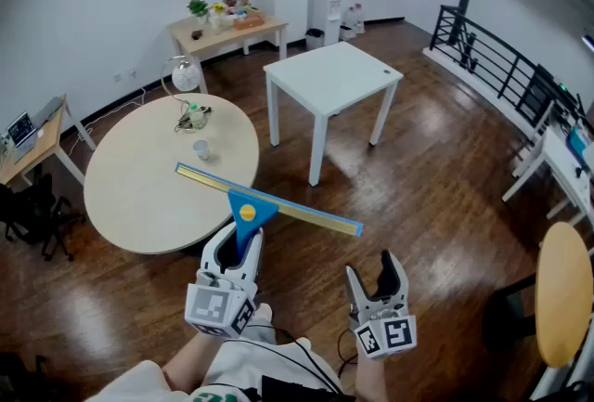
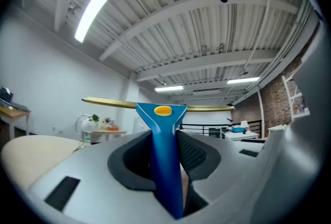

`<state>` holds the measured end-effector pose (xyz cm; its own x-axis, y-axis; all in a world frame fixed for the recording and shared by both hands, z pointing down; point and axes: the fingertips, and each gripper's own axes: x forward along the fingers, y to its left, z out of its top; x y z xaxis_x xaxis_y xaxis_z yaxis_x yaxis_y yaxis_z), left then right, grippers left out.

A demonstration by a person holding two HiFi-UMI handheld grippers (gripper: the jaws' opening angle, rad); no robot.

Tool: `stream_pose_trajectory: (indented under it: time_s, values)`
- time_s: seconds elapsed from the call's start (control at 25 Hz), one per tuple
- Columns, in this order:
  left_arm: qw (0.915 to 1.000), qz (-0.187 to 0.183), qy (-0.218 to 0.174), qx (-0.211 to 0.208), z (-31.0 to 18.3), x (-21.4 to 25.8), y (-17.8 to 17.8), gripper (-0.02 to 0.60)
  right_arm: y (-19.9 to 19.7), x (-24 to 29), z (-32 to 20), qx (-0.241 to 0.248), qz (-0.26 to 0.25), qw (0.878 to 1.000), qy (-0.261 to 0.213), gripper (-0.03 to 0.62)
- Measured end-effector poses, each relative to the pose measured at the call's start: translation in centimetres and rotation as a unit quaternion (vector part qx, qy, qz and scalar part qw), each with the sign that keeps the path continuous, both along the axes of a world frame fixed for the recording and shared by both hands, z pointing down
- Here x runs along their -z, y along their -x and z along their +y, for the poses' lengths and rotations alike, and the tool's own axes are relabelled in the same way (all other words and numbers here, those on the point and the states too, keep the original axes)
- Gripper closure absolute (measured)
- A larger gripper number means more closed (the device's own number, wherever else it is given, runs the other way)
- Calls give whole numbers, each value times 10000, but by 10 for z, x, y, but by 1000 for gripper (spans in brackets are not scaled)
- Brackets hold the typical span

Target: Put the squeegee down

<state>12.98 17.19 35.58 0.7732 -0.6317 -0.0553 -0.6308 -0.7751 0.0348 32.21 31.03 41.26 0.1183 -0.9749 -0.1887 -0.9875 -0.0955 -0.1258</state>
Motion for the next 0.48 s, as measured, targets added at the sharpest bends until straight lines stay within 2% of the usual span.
stream_pose_trajectory:
  time_s: [0.2, 0.28, 0.48]
  values:
    - [9965, 46, 291, 782, -35, -40, 77, 466, 79, -19, -71, 993, 38, 9948, 221, 240]
    - [9929, 150, 280, 1150, -57, -46, 106, 466, 110, -26, -105, 1456, 179, 9888, 290, 240]
    - [9812, 286, 424, 1861, -124, -63, 177, 466, 172, -28, -201, 2136, 363, 9755, 377, 240]
